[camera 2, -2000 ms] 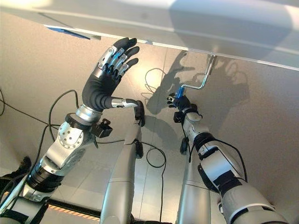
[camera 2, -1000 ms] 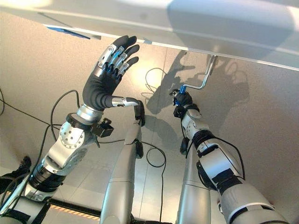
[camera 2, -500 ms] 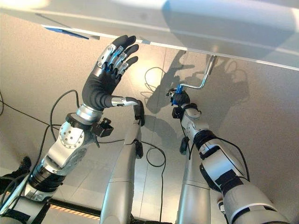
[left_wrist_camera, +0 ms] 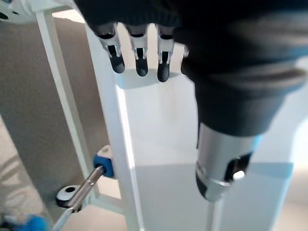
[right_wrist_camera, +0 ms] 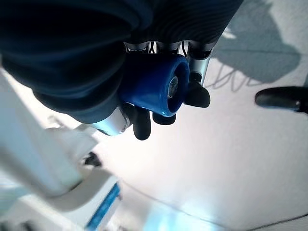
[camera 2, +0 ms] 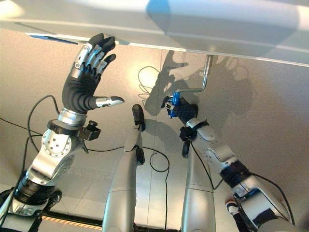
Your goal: Raise the hospital bed
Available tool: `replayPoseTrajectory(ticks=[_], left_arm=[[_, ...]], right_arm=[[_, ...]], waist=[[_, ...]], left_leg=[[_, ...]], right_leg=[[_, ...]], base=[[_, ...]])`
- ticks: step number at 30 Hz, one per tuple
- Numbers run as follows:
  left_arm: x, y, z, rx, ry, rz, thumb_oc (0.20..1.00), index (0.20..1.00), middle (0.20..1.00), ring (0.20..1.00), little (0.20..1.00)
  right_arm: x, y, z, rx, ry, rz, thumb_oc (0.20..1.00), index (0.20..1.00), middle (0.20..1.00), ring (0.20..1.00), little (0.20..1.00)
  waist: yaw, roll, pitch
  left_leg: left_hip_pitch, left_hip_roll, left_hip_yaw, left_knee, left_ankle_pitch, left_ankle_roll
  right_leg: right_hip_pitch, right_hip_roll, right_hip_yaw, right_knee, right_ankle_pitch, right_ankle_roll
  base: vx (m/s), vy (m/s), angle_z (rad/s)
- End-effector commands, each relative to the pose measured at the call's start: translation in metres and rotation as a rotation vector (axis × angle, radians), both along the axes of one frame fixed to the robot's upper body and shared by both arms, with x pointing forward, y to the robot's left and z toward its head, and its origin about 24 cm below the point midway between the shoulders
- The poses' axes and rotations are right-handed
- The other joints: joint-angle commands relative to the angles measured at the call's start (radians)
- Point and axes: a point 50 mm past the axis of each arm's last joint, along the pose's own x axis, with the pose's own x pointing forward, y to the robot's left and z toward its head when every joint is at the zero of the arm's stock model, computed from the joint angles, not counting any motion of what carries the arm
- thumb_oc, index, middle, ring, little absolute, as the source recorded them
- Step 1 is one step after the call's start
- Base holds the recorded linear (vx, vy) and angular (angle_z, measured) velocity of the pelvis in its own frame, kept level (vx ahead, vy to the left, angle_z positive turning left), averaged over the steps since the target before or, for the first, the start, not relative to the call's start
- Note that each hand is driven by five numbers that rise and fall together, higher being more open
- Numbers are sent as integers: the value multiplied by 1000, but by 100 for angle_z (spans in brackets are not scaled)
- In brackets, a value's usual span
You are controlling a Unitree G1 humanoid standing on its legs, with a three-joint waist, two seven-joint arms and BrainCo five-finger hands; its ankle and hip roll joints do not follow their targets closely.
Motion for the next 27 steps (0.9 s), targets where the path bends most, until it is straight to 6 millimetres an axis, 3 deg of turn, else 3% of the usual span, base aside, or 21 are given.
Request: replayPoseTrajectory(ticks=[1, 5, 10, 11, 15, 19, 21, 27], left_arm=[[-33, 1, 18, 24, -178, -51, 1000, 1000, 1000, 1000, 1000], [-36, 7, 17, 3, -171, -50, 1000, 1000, 1000, 1000, 1000], [-42, 15, 20, -48, -182, -73, 1000, 1000, 1000, 1000, 1000], [-42, 15, 20, -48, -182, -74, 1000, 1000, 1000, 1000, 1000], [-43, 16, 20, -73, -181, -102, 1000, 1000, 1000, 1000, 1000], [-43, 15, 20, -80, -185, -112, 1000, 1000, 1000, 1000, 1000], [-41, 11, 20, -70, -180, -126, 1000, 1000, 1000, 1000, 1000], [-37, 3, 18, -32, -154, -165, 1000, 1000, 1000, 1000, 1000]], right_arm=[[-28, -2, 101, 190, -518, 127, 200, 200, 200, 200, 200], [-38, -25, 102, 292, -553, 53, 200, 200, 200, 200, 200], [-49, -81, 104, 432, -664, -281, 200, 200, 200, 200, 200], [-49, -81, 104, 432, -664, -281, 200, 200, 200, 200, 200], [-52, -115, 96, 466, -693, -558, 200, 200, 200, 200, 200], [-48, -128, 88, 449, -671, -698, 200, 200, 200, 200, 200], [-35, -143, 73, 384, -583, -845, 200, 200, 200, 200, 200], [-9, -166, 42, 204, -371, -1013, 200, 200, 200, 200, 200]], waist=[[-13, -43, -17], [-19, -46, -17], [-34, -52, -17], [-34, -52, -17], [-45, -51, -17], [-44, -46, -17], [-42, -39, -17], [-34, -29, -17]], left_leg=[[26, -32, 49, 147, -147, 43], [33, -31, 50, 146, -150, 41], [45, -30, 55, 142, -157, 40], [45, -30, 55, 142, -157, 40], [54, -30, 60, 137, -162, 40], [62, -28, 63, 129, -162, 41], [69, -26, 64, 124, -161, 41], [75, -21, 69, 112, -156, 39]], right_leg=[[93, 22, 37, -183, 115, 107], [94, 23, 40, -178, 112, 108], [100, 28, 50, -174, 105, 110], [100, 28, 50, -174, 105, 110], [104, 30, 56, -177, 101, 112], [104, 32, 60, -176, 100, 113], [105, 34, 62, -176, 99, 112], [107, 37, 62, -179, 98, 109]], base=[[0, 0, 0], [0, 0, 0], [0, 0, 0], [0, 0, 0], [2, -1, -1], [4, -6, -6], [0, 0, 0], [3, -14, -8]])
